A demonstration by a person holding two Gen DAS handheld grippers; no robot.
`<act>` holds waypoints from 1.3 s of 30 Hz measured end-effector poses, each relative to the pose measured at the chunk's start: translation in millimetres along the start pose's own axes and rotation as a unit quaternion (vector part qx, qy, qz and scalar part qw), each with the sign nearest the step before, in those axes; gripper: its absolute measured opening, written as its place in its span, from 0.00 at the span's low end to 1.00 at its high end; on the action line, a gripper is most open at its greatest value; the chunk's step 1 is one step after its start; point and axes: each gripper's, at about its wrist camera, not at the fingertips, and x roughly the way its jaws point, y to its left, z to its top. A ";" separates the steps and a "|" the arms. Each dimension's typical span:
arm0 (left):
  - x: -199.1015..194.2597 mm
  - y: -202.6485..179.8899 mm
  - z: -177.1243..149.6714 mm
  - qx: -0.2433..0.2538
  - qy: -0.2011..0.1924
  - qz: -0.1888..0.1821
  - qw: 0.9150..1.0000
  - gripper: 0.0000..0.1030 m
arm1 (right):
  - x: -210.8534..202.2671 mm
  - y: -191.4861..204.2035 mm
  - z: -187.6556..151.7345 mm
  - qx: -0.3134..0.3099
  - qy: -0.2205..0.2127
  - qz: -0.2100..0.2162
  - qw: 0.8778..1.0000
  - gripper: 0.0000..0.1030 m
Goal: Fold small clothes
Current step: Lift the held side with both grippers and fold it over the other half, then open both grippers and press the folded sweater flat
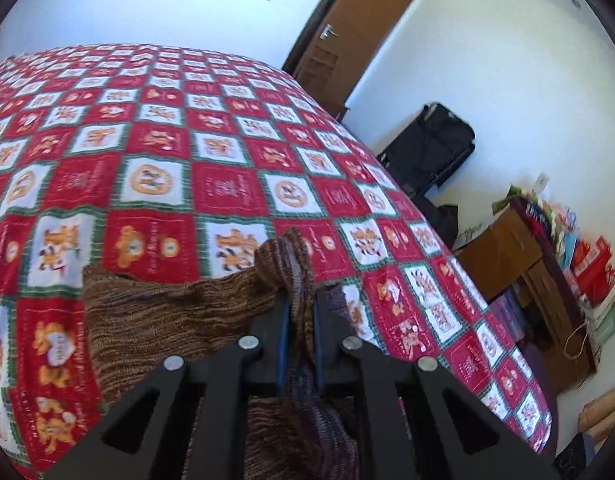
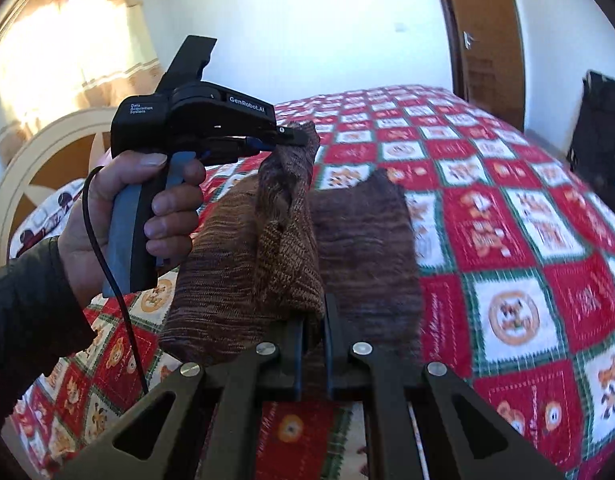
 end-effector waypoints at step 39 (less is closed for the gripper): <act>-46.4 7.1 -129.3 0.084 -0.048 0.182 0.979 0.69 | 65.9 -55.0 61.6 0.078 0.063 0.047 0.994 0.36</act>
